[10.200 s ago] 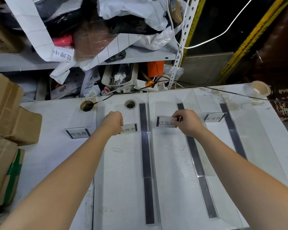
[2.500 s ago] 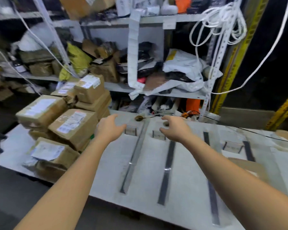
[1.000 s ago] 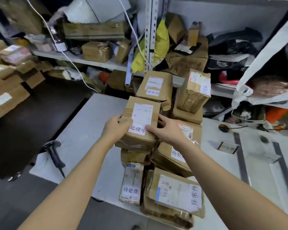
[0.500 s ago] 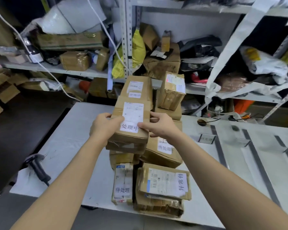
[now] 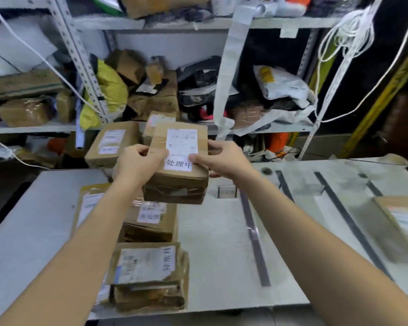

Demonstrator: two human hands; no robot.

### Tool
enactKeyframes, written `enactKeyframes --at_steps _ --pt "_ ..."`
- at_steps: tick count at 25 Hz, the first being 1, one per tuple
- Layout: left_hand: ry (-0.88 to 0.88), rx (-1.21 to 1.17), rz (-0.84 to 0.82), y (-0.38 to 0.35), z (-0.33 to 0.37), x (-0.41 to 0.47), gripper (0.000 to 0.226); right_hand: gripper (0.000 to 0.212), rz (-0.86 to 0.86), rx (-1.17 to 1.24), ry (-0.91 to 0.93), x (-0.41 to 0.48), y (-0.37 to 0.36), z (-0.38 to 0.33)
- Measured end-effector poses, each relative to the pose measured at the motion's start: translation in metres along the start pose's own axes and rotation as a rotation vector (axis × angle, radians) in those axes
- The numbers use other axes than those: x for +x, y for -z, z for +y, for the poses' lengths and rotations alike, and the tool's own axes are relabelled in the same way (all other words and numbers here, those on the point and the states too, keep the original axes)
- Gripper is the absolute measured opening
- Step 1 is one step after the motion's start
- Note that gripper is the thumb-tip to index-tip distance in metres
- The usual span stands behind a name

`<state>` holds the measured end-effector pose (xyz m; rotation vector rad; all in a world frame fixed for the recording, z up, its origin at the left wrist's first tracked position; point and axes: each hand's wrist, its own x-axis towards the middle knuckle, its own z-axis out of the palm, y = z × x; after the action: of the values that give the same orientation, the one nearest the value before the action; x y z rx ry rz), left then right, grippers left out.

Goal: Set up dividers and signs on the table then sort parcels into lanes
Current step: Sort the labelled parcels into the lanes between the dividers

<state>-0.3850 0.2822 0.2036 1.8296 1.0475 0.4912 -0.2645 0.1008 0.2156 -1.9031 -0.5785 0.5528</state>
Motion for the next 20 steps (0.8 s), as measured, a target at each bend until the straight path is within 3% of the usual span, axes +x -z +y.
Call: enactKeyframes --at_steps 3,6,11,16,20 --pt "-0.038 0.003 -0.048 -0.056 0.032 -0.027 0.056 0.043 0.06 -0.005 0.0 -0.008 0.065 0.023" --pt "-0.084 0.016 -0.12 -0.114 0.059 -0.057 0.044 0.054 0.121 -0.01 -0.011 -0.015 0.124 0.053" --pt "-0.133 0.009 -0.257 -0.212 0.076 -0.073 0.066 0.069 0.215 -0.003 -0.134 -0.017 0.197 0.113" --pt "-0.106 0.094 -0.407 -0.297 0.059 -0.069 0.063 0.046 0.259 0.015 -0.3 -0.018 0.239 0.173" --pt "-0.117 0.189 -0.473 -0.341 0.043 -0.07 0.063 0.068 0.264 -0.023 -0.386 -0.012 0.256 0.216"
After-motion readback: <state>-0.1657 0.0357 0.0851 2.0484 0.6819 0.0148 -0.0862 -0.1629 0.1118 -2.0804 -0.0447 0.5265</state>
